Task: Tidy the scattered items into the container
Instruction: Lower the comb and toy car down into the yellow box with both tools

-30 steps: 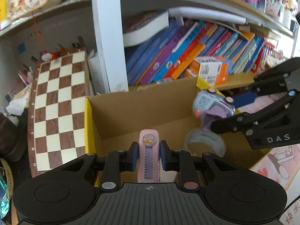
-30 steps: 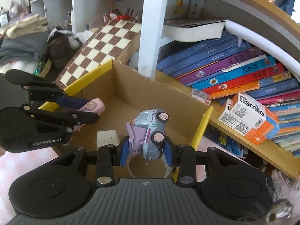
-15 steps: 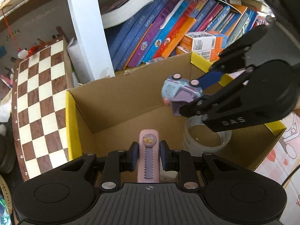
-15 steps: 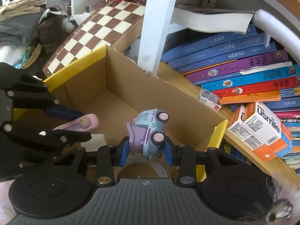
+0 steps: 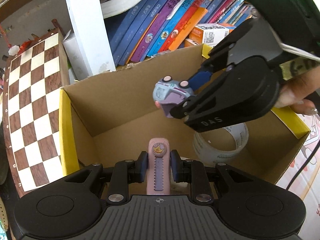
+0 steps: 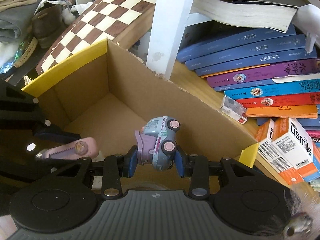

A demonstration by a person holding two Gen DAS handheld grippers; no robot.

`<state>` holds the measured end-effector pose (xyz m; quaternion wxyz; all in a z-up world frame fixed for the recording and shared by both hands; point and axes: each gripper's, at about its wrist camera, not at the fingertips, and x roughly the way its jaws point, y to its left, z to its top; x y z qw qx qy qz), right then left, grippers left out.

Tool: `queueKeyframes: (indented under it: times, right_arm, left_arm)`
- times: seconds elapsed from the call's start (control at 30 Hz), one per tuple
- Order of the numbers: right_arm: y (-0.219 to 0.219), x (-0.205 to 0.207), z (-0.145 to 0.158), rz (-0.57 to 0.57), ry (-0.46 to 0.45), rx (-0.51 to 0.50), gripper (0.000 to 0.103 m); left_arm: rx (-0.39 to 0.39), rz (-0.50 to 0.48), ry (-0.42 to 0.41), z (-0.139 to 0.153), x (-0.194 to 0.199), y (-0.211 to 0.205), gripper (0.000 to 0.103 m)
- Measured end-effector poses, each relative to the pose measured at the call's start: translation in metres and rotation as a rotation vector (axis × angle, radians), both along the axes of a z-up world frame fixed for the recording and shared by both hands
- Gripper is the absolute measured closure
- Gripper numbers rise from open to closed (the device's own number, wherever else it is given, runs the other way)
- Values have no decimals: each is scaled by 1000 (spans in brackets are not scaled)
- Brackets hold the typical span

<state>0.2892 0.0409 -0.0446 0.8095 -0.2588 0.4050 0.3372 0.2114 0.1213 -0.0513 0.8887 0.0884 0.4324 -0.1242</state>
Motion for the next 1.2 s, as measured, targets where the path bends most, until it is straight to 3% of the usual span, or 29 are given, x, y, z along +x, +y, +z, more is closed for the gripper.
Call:
queueKeyframes:
  times: [1.2]
  right_arm:
    - [6, 2, -12, 11, 36, -23, 67]
  left_arm:
    - [-18, -7, 27, 2, 4, -1, 79]
